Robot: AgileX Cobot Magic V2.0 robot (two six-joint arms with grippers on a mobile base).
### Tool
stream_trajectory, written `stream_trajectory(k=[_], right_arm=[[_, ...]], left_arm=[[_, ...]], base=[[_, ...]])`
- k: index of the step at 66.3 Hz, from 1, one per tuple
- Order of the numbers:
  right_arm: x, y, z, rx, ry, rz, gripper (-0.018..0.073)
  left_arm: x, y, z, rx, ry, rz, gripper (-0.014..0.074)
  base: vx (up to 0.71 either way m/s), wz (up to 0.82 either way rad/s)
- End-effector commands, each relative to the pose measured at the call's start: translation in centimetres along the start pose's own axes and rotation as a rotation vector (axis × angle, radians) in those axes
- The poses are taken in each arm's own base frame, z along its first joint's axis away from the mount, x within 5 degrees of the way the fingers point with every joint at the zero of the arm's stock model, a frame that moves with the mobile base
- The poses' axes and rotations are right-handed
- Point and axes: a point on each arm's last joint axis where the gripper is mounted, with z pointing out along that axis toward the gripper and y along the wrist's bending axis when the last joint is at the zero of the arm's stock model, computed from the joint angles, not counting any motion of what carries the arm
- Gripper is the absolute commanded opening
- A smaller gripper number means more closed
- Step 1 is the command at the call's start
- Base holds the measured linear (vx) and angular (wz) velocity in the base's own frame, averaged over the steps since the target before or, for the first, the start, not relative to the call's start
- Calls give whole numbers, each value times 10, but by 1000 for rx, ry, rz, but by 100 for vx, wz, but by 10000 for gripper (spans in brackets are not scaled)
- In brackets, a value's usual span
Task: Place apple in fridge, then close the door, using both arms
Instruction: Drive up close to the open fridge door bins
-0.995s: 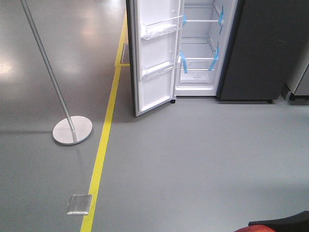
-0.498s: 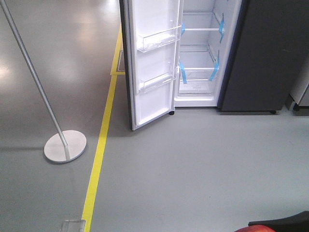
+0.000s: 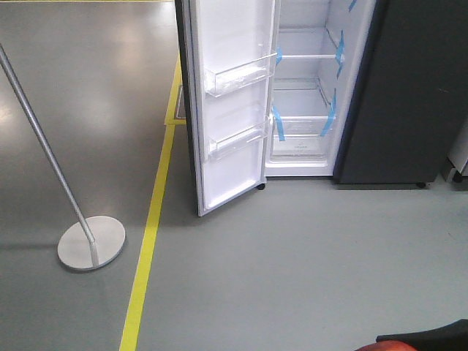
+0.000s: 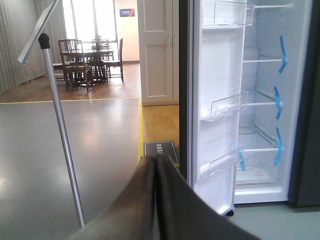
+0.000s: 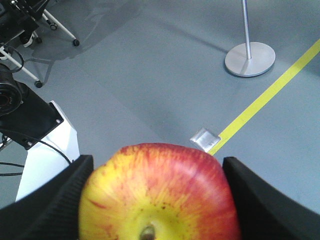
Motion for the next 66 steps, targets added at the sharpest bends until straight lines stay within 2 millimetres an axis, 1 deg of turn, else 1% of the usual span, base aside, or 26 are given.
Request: stream_trajectory(k=[1,66], right_arm=[[-12,4,-4,-14,-75,10,112],[-12,4,-4,-14,-75,10,112]], left_arm=[[-13,-1,-2,8,-106,-5,-6],[-13,-1,-2,8,-106,-5,-6]], base=[[21,2],[19,2]])
